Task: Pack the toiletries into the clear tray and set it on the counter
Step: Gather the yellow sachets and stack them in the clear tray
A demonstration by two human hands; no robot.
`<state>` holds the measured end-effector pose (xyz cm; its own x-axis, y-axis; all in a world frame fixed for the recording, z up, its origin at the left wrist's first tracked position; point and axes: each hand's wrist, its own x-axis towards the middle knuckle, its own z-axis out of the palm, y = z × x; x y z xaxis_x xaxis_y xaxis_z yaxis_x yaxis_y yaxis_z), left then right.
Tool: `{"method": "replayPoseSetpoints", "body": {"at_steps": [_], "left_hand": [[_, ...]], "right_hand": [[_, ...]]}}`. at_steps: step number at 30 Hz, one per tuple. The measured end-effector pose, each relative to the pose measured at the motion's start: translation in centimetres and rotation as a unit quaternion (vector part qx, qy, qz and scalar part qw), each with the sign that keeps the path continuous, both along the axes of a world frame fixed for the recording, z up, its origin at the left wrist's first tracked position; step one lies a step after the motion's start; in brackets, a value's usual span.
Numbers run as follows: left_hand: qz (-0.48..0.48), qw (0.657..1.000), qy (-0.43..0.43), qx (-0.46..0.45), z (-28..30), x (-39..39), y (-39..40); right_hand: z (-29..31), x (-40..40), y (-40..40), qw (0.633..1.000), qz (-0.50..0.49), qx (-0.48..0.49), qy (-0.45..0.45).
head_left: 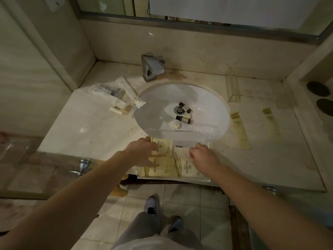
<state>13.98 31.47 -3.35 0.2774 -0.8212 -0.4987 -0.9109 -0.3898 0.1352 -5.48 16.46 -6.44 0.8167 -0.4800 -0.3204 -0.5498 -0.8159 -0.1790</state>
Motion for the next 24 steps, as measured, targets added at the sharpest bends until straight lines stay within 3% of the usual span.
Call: {"method": "replayPoseSetpoints", "body": {"at_steps": [5,17,21,24], "left_hand": [[0.052,0.995,-0.033,-0.079,-0.9,0.6,-0.9],[0.019,0.996,-0.050,-0.071,-1.2,1.2,-2.5],[0.045,0.994,-0.008,-0.096,-0.8,1.3,-3.1],[0.074,0.989,0.060,-0.116,-0.5,1.0,-3.8]], "right_hand": [[0.1,0.2,0.1,0.999,-0.038,0.015,-0.032],[0.7,1.1,-0.6,0.984,-0.132,0.068,-0.096],[1.3,2.1,-0.5,0.961,-0.195,0.145,-0.129],[1.9,2.9,-0.1,0.922,-0.239,0.256,-0.164]]}}
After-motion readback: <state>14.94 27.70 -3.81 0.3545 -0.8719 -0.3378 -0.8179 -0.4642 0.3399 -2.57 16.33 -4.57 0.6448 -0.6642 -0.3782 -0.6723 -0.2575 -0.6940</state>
